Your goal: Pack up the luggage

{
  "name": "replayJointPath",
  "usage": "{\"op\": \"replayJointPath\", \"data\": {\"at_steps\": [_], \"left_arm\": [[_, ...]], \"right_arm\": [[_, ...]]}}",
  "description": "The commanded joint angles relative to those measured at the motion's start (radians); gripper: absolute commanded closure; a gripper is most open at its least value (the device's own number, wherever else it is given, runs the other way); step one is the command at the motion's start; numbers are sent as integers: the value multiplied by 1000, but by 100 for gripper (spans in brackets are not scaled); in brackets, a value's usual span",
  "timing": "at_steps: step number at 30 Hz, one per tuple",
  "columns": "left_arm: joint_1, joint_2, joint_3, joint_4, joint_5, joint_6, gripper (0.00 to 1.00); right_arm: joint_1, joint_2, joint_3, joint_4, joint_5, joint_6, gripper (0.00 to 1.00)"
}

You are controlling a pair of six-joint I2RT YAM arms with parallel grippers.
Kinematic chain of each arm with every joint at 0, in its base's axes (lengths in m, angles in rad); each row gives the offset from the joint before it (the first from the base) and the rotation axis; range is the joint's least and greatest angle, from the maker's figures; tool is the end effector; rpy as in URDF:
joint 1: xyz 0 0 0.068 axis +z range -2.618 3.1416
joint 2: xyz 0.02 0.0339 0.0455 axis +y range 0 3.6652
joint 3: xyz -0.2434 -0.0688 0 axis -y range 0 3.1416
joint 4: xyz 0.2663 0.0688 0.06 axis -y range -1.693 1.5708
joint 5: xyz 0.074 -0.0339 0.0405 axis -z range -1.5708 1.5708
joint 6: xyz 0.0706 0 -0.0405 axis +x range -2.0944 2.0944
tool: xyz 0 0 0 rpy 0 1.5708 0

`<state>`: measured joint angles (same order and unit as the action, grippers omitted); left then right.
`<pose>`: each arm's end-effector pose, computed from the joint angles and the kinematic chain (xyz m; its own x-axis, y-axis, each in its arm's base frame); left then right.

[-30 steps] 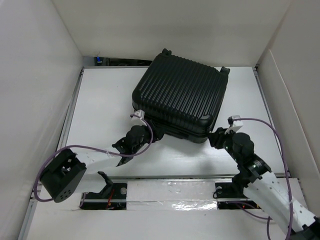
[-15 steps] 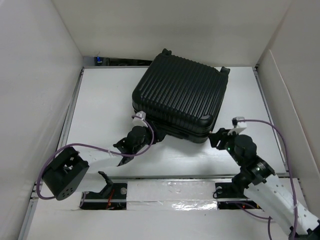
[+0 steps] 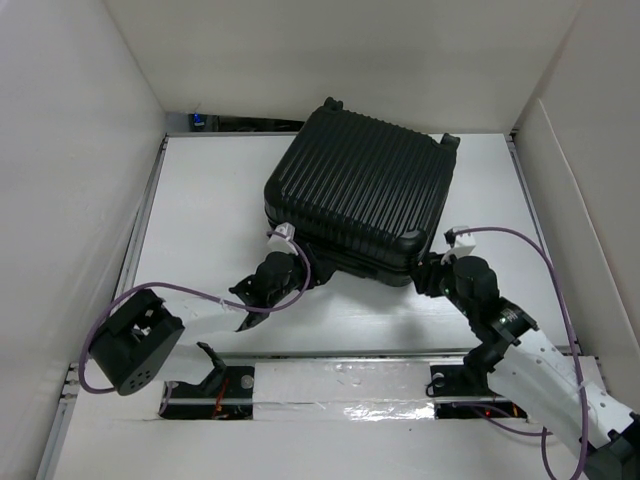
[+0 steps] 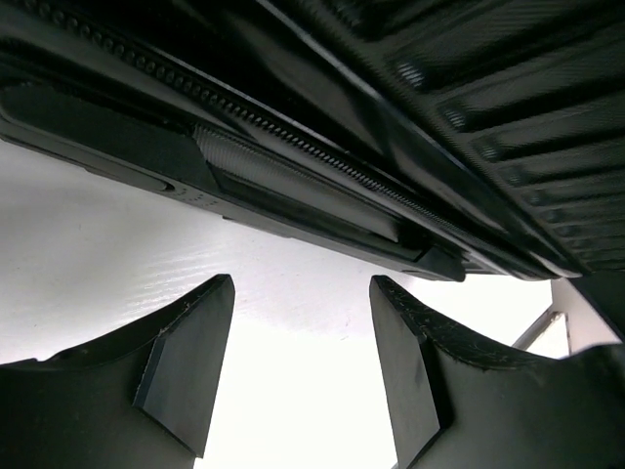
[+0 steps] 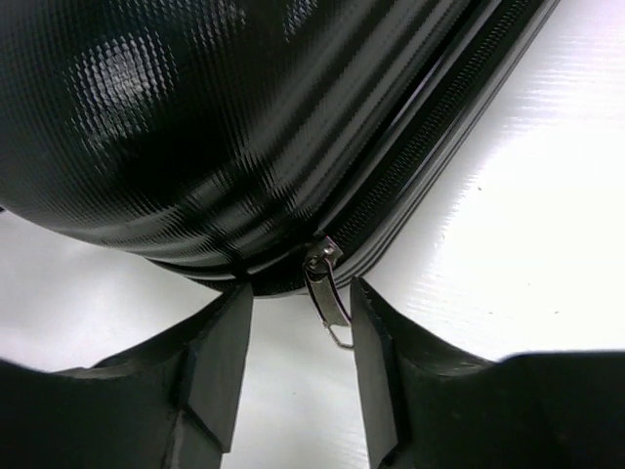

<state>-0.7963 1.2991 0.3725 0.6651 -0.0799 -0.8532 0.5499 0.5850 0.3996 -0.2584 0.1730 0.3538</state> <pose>0.2153 -0.2120 0.1338 -0.6151 -0.4452 -0.6508 0.2968 0.6339 -0.7142 0.1935 0.1044 0.1962 -0.4758 0.1086 -0.8728 -0.2317 0.9418 0.2436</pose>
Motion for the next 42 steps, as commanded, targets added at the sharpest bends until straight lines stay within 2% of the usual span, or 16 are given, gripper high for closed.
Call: {"op": "replayJointPath", "data": {"at_steps": [1,4,7,10,12,13,15,18,19,24,28,33,34,36,38,42], "left_arm": [[3,17,25,60,22,-12,45],[3,35,34,67,25,-20,43],[-7,43,36,79,19,-29,40],[-17,45,36,94,9,-43,39],[-29,29,25,114,2,-44,39],[-29,23,23,108,-7,-44,39],[-29,11,25,96,-14,-43,39],[-29,11,31,77,-23,-37,39],[-29,12,31,79,-23,-37,39],[-29,26,46,71,-21,-35,39],[-29,31,55,73,-24,-37,39],[-29,38,65,77,-21,-40,39],[-29,43,68,77,-18,-40,38],[-29,55,75,80,-18,-40,38],[-29,61,77,90,-17,-40,38],[-29,74,78,100,-17,-43,38]], "right_arm": [[-19,33,48,39,9,-7,57],[-28,67,56,39,-1,-7,59],[-39,91,61,41,-1,-9,69],[-39,104,68,27,9,-3,74],[-39,105,77,10,10,4,70],[-39,98,87,-7,2,4,58],[-39,84,94,-42,-3,8,52],[-39,52,78,-27,-7,19,53],[-39,50,77,-30,12,23,57],[-39,111,94,-28,10,22,62],[-39,144,107,-33,23,19,72],[-39,157,105,-27,31,20,67],[-39,171,108,-28,31,20,58],[-39,187,116,-42,33,25,55],[-39,197,120,-44,39,25,59],[-39,205,116,-35,54,27,73]]}}
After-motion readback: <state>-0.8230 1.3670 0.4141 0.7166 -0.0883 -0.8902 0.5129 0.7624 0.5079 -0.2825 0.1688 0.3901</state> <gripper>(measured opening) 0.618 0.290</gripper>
